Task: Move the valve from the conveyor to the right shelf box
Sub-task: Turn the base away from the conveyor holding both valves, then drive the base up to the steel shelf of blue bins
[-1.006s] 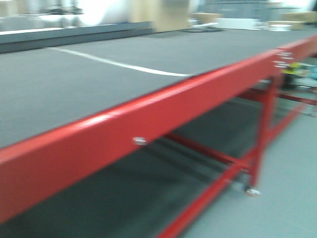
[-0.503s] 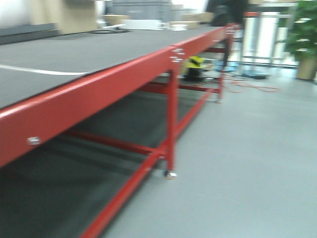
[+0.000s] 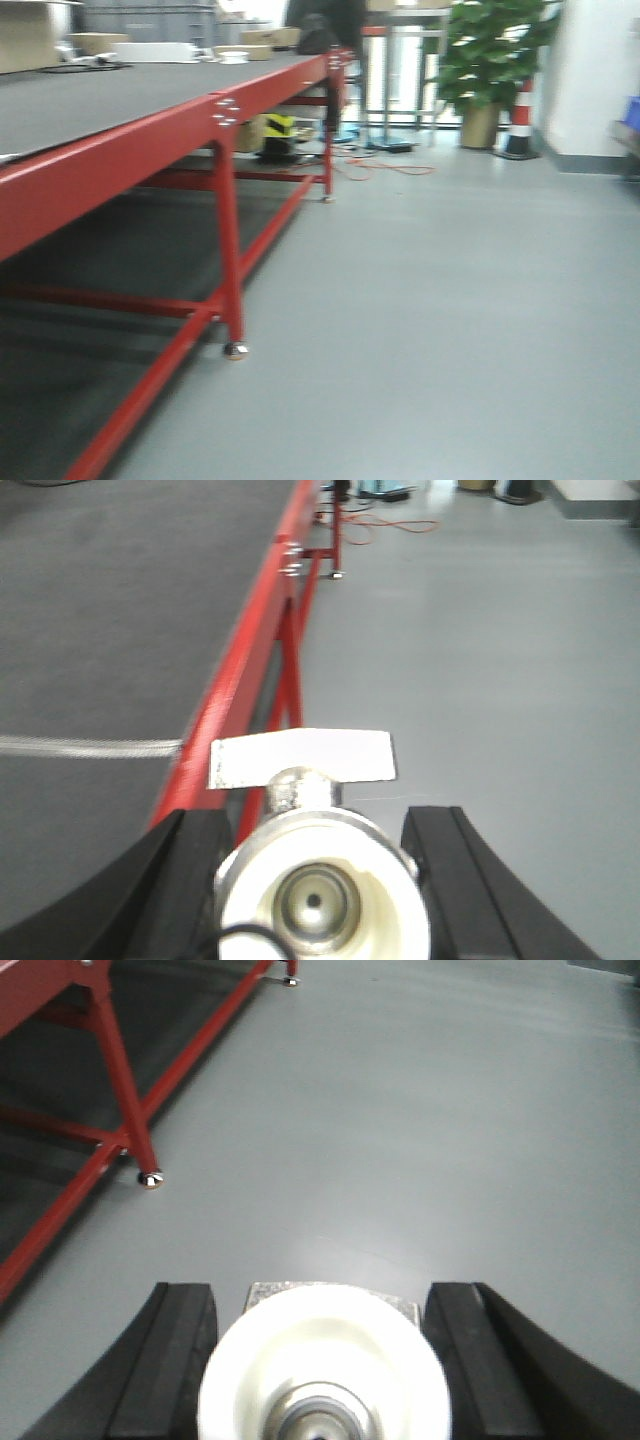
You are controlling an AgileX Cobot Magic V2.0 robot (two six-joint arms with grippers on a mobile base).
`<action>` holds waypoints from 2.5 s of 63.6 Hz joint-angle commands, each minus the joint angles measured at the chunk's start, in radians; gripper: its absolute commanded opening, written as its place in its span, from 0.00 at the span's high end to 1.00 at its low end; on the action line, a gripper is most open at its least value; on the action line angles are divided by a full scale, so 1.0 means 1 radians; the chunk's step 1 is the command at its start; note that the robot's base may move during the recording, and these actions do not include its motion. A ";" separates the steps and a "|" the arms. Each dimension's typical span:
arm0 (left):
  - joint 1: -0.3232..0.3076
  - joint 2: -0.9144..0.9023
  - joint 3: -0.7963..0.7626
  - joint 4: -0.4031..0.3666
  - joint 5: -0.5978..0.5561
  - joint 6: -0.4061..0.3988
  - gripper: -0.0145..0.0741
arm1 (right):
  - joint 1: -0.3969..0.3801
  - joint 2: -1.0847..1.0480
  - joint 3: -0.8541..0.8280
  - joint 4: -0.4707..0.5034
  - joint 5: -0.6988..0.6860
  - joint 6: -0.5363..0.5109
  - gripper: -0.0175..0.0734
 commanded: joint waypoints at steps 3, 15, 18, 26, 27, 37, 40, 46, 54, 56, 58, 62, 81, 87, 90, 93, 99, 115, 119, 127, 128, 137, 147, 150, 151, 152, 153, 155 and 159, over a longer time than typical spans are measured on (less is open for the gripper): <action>-0.002 -0.009 -0.006 -0.009 -0.050 -0.004 0.96 | -0.002 -0.016 -0.019 0.005 -0.070 -0.008 0.98; -0.002 -0.009 -0.006 -0.009 -0.050 -0.004 0.96 | -0.002 -0.016 -0.019 0.005 -0.070 -0.008 0.98; -0.002 -0.009 -0.006 -0.009 -0.050 -0.004 0.96 | -0.002 -0.016 -0.019 0.005 -0.070 -0.008 0.98; -0.002 -0.009 -0.006 -0.009 -0.050 -0.004 0.96 | -0.002 -0.016 -0.019 0.005 -0.070 -0.008 0.98; -0.002 -0.009 -0.006 -0.009 -0.050 -0.004 0.96 | -0.002 -0.016 -0.019 0.005 -0.070 -0.008 0.98; -0.002 -0.009 -0.006 -0.009 -0.050 -0.004 0.96 | -0.002 -0.016 -0.019 0.005 -0.070 -0.008 0.98; -0.002 -0.009 -0.006 -0.009 -0.050 -0.004 0.96 | -0.002 -0.016 -0.019 0.005 -0.070 -0.008 0.98; -0.002 -0.009 -0.006 -0.009 -0.050 -0.004 0.96 | -0.002 -0.016 -0.019 0.005 -0.070 -0.008 0.98; -0.002 -0.009 -0.006 -0.009 -0.050 -0.004 0.96 | -0.002 -0.016 -0.019 0.005 -0.070 -0.008 0.98; -0.002 -0.009 -0.006 -0.009 -0.050 -0.004 0.96 | -0.002 -0.016 -0.019 0.005 -0.070 -0.008 0.98; -0.002 -0.009 -0.006 -0.009 -0.050 -0.004 0.96 | -0.002 -0.016 -0.019 0.005 -0.070 -0.008 0.98; -0.002 -0.009 -0.006 -0.009 -0.050 -0.004 0.96 | -0.002 -0.016 -0.019 0.005 -0.070 -0.008 0.98; -0.002 -0.010 -0.006 -0.009 -0.051 -0.004 0.96 | -0.002 -0.016 -0.019 0.005 -0.070 -0.008 0.98; -0.002 -0.010 -0.006 -0.009 -0.051 -0.004 0.96 | -0.002 -0.016 -0.019 0.005 -0.070 -0.008 0.98; -0.002 -0.010 -0.006 -0.009 -0.051 -0.004 0.96 | -0.002 -0.016 -0.019 0.005 -0.070 -0.008 0.98; -0.002 -0.010 -0.006 -0.009 -0.051 -0.004 0.96 | -0.002 -0.016 -0.019 0.005 -0.070 -0.008 0.98; -0.002 -0.010 -0.006 -0.009 -0.051 -0.004 0.96 | -0.002 -0.016 -0.019 0.005 -0.070 -0.008 0.98; -0.002 -0.010 -0.006 -0.009 -0.051 -0.004 0.96 | -0.002 -0.016 -0.019 0.005 -0.070 -0.008 0.98; -0.002 -0.010 -0.006 -0.009 -0.051 -0.004 0.96 | -0.002 -0.016 -0.019 0.005 -0.070 -0.008 0.98; -0.002 -0.010 -0.006 -0.009 -0.051 -0.004 0.96 | -0.002 -0.016 -0.019 0.005 -0.070 -0.008 0.98; -0.002 -0.010 -0.006 -0.009 -0.051 -0.004 0.96 | -0.002 -0.016 -0.019 0.005 -0.070 -0.008 0.98; -0.002 -0.010 -0.006 -0.009 -0.051 -0.004 0.96 | -0.002 -0.016 -0.019 0.005 -0.070 -0.008 0.98; -0.002 -0.010 -0.006 -0.009 -0.051 -0.004 0.96 | -0.002 -0.016 -0.019 0.005 -0.070 -0.008 0.98; -0.002 -0.010 -0.006 -0.009 -0.051 -0.004 0.96 | -0.002 -0.016 -0.019 0.005 -0.070 -0.008 0.98; -0.002 -0.010 -0.006 -0.009 -0.051 -0.004 0.96 | -0.002 -0.016 -0.019 0.005 -0.070 -0.008 0.98; -0.002 -0.010 -0.006 -0.009 -0.051 -0.004 0.96 | -0.002 -0.016 -0.019 0.005 -0.070 -0.008 0.98; -0.002 -0.010 -0.006 -0.009 -0.051 -0.004 0.96 | -0.002 -0.016 -0.019 0.005 -0.070 -0.008 0.98; -0.002 -0.010 -0.006 -0.009 -0.051 -0.004 0.96 | -0.002 -0.016 -0.019 0.005 -0.070 -0.008 0.98; -0.002 -0.010 -0.006 -0.009 -0.051 -0.004 0.96 | -0.002 -0.016 -0.019 0.005 -0.070 -0.008 0.98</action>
